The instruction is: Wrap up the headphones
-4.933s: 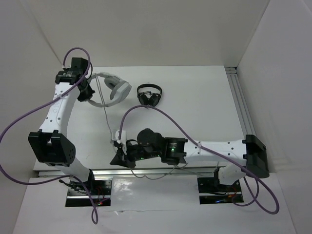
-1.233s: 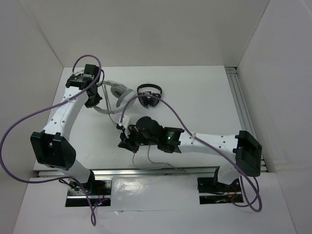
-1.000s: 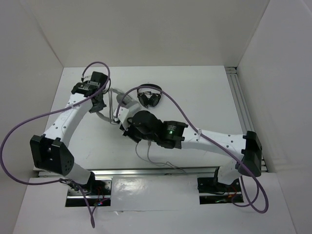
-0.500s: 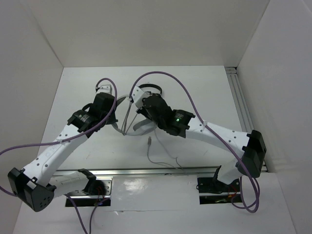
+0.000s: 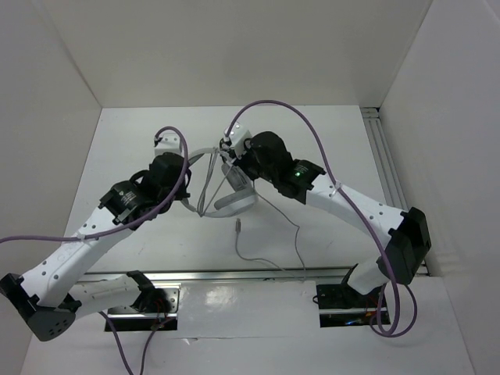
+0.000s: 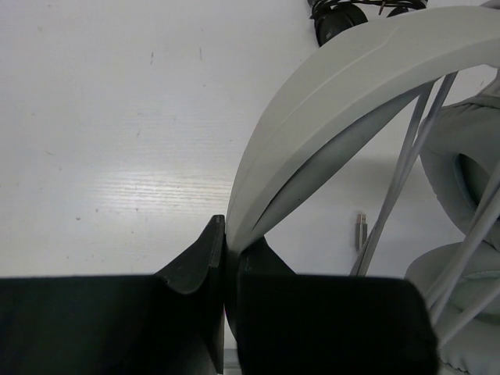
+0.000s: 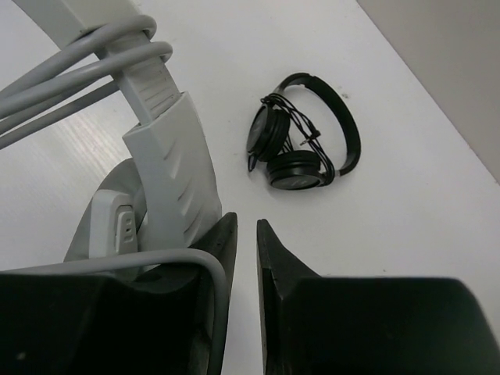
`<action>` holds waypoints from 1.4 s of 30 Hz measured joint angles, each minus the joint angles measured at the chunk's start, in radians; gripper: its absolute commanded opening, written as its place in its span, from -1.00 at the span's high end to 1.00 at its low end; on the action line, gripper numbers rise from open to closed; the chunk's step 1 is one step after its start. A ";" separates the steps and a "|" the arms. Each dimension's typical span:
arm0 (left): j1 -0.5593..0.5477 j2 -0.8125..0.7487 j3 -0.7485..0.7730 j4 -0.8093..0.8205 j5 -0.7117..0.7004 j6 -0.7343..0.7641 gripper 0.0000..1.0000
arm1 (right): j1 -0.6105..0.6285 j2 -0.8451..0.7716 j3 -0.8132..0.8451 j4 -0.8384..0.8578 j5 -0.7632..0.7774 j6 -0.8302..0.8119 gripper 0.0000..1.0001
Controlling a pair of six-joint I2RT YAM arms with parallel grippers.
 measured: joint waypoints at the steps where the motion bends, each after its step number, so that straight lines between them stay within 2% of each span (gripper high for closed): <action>1: -0.005 0.000 0.016 -0.021 -0.006 0.002 1.00 | -0.001 0.000 -0.006 0.009 -0.011 0.010 0.28; 4: -0.009 -0.003 0.047 -0.074 -0.010 0.024 1.00 | -0.014 -0.003 -0.024 0.038 -0.058 0.040 0.32; 5: -0.010 -0.002 0.054 -0.081 -0.010 0.029 1.00 | -0.018 -0.003 -0.029 0.046 -0.071 0.048 0.77; 6: -0.010 -0.002 0.057 -0.086 -0.011 0.028 1.00 | -0.022 -0.003 -0.032 0.054 -0.086 0.051 0.96; 7: -0.010 0.001 0.060 -0.086 -0.016 0.026 1.00 | -0.023 -0.004 -0.037 0.061 -0.108 0.062 1.00; 11: -0.026 0.027 0.069 -0.098 -0.051 0.016 1.00 | -0.034 -0.007 -0.038 0.063 -0.138 0.076 1.00; 14: -0.055 0.038 0.069 -0.097 -0.082 -0.003 1.00 | -0.050 -0.008 -0.038 0.055 -0.159 0.076 0.81; 22: -0.101 0.108 0.078 -0.081 -0.118 -0.008 1.00 | -0.079 -0.037 -0.038 0.012 -0.183 0.050 0.83; 23: -0.107 0.126 0.080 -0.078 -0.117 -0.010 1.00 | -0.079 -0.051 -0.036 -0.003 -0.182 0.037 0.72; 26: -0.120 0.179 0.085 -0.075 -0.104 -0.022 1.00 | -0.079 -0.090 -0.013 -0.068 -0.203 -0.005 0.66; 29: -0.129 0.204 0.095 -0.065 -0.066 -0.027 1.00 | -0.079 -0.106 0.022 -0.119 -0.235 -0.040 0.47; 35: -0.138 0.203 0.111 -0.064 0.006 0.010 1.00 | -0.082 -0.118 0.008 -0.116 -0.229 -0.065 0.47; 38: -0.155 0.203 0.111 -0.058 0.026 0.024 1.00 | -0.082 -0.118 -0.030 -0.082 -0.174 -0.059 0.57; 42: -0.164 0.203 0.110 -0.042 0.009 0.023 1.00 | -0.082 -0.120 -0.074 -0.031 -0.081 -0.046 0.52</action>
